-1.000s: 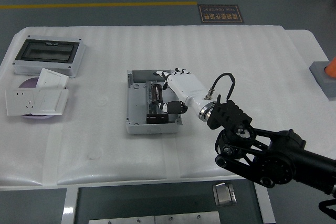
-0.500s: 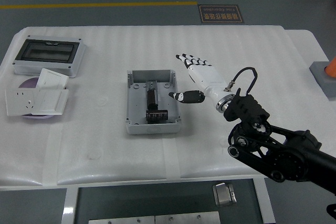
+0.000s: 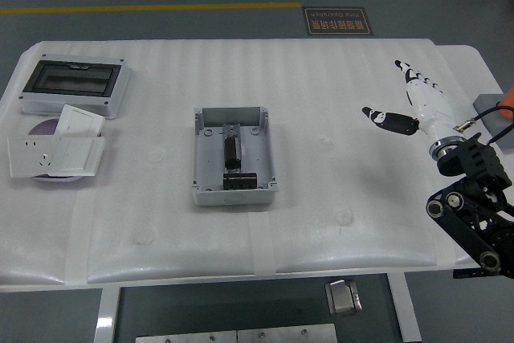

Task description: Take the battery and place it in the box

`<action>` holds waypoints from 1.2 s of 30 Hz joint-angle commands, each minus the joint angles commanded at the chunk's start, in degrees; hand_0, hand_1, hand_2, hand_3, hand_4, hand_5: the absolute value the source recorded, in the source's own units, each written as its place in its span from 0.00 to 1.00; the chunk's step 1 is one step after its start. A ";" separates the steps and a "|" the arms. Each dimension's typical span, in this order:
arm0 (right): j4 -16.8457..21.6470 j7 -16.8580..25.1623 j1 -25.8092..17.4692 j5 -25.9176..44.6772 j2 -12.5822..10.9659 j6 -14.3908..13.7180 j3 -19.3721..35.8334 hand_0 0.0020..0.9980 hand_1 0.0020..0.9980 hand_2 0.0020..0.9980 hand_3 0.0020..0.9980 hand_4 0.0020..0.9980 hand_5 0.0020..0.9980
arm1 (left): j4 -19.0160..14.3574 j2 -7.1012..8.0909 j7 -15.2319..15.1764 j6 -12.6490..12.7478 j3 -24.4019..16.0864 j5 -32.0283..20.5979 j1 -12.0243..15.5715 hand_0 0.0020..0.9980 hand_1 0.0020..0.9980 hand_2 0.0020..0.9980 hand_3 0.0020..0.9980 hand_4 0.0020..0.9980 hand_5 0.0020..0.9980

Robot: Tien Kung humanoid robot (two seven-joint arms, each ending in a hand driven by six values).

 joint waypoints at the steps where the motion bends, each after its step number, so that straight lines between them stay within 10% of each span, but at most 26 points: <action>1: 0.42 1.11 -0.79 1.70 -0.12 -0.26 1.43 1.00 1.00 1.00 1.00 0.87 0.44 | 0.01 -0.01 -0.08 0.00 0.04 -0.05 -0.05 0.59 0.67 0.54 0.57 0.56 0.08; 14: 4.96 10.92 -6.63 21.35 -0.54 -1.57 17.97 1.00 1.00 1.00 1.00 0.87 0.45 | -0.05 0.17 -1.07 0.33 0.38 -0.75 -0.56 0.59 0.67 0.54 0.57 0.57 0.07; 25: 8.37 14.54 -7.42 36.69 -1.05 -1.76 21.30 1.00 1.00 1.00 1.00 0.87 0.45 | 0.00 0.43 -1.23 0.31 1.02 -1.42 -1.04 0.59 0.66 0.54 0.57 0.57 0.07; 36: 8.32 14.58 -7.95 37.25 -1.58 -2.73 22.36 1.00 1.00 1.00 1.00 0.85 0.45 | 0.07 0.39 -1.43 0.47 1.36 -1.70 -0.97 0.59 0.66 0.54 0.57 0.58 0.07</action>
